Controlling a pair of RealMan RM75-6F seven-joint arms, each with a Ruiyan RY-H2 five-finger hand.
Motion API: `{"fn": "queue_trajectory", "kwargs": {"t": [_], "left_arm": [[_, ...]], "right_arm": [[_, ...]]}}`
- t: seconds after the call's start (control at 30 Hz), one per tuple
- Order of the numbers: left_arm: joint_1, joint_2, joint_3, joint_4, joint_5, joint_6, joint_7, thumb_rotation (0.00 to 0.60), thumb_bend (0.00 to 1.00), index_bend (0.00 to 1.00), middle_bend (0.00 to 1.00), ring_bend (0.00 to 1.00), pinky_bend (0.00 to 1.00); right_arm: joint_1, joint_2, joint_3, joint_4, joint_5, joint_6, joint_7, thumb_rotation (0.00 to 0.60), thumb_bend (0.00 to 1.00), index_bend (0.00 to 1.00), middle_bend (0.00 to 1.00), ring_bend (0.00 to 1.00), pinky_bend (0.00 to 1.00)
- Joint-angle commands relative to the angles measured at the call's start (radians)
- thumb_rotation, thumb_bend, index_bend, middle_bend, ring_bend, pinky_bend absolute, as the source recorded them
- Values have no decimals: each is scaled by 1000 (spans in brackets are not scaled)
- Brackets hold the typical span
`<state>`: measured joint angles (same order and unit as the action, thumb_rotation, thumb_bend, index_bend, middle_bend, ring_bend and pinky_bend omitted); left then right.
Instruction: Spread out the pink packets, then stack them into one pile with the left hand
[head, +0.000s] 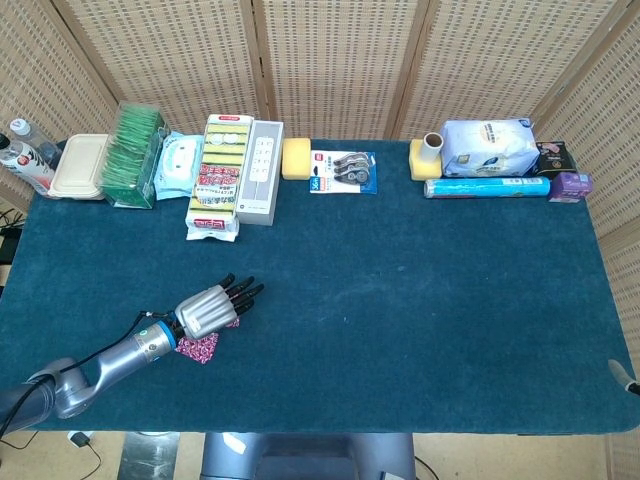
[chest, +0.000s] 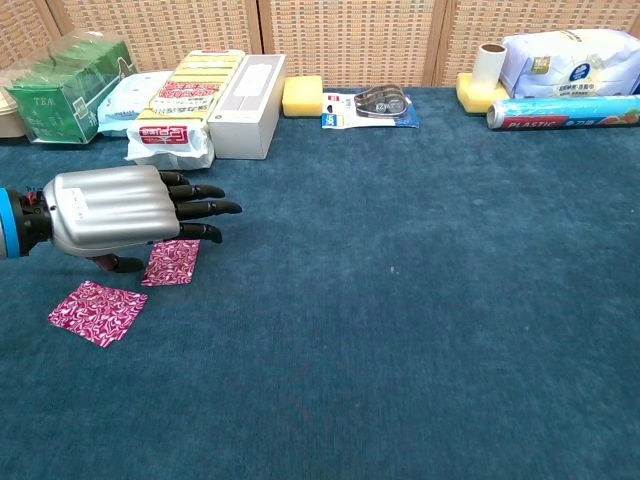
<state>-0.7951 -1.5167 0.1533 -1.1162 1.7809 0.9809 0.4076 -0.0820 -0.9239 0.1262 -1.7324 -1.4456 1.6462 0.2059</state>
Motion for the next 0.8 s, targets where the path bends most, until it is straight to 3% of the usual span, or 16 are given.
{"fn": "queue_trajectory", "kwargs": {"t": [0.03, 0.67, 0.8], "left_arm": [[2, 4, -3, -3, -3, 1, -1, 600, 243, 159, 0, 0, 227], [2, -3, -11, -13, -21, -50, 72, 600, 245, 159, 0, 0, 242], [6, -18, -9, 2, -13, -40, 66, 600, 247, 219, 0, 0, 255]], "right_arm": [[0, 0, 1, 2, 1, -1, 2, 600, 227, 181, 46, 0, 0], [-1, 1, 1, 4, 0, 0, 8, 600, 227, 182, 45, 0, 0], [-1, 2, 1, 4, -1, 1, 11, 600, 227, 182, 45, 0, 0]]}}
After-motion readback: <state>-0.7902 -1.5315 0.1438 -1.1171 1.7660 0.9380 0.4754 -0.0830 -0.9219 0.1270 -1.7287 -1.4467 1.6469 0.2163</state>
